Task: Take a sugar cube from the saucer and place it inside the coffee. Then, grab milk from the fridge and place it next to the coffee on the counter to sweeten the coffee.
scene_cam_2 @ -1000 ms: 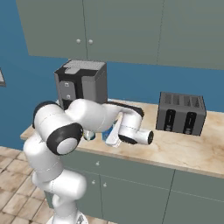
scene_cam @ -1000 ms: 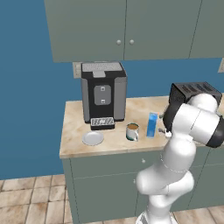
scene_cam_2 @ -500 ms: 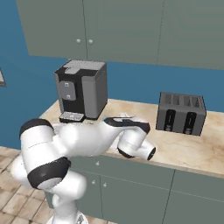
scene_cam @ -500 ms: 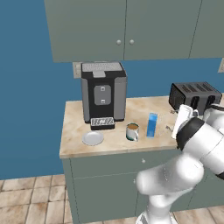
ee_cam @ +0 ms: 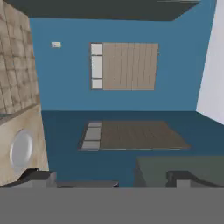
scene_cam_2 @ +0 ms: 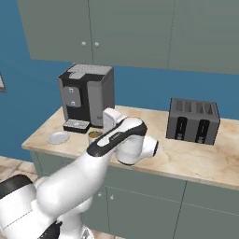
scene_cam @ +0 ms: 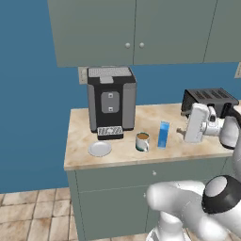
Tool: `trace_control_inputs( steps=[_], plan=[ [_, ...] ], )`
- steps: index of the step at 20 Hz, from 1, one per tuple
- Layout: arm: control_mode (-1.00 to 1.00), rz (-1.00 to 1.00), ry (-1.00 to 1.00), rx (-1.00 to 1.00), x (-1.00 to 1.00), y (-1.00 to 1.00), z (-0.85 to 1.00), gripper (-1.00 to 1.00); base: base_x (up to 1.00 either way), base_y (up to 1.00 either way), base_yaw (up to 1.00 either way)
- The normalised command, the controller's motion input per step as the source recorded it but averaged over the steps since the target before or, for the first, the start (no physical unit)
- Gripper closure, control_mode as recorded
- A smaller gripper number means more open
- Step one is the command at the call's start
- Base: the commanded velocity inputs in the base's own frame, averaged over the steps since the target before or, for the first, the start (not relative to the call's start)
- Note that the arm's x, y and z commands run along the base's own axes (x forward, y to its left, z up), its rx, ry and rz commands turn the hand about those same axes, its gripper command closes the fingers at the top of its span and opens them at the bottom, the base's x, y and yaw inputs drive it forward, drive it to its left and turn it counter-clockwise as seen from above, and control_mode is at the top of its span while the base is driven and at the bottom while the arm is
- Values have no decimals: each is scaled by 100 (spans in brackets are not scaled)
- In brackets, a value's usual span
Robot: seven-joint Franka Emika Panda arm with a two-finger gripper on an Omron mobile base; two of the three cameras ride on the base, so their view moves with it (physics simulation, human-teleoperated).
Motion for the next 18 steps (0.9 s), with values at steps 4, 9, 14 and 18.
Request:
trace_control_inputs(
  steps=[4,9,14,18],
  plan=[
    [-100,21,-86,-58,-61,87,44,-100,0,0,0],
    [-100,17,-91,-61,-63,98,30,-100,0,0,0],
    [-100,0,4,0,4,0,-1,-100,0,0,0],
    [-100,2,0,0,9,-4,0,-100,0,0,0]
  ],
)
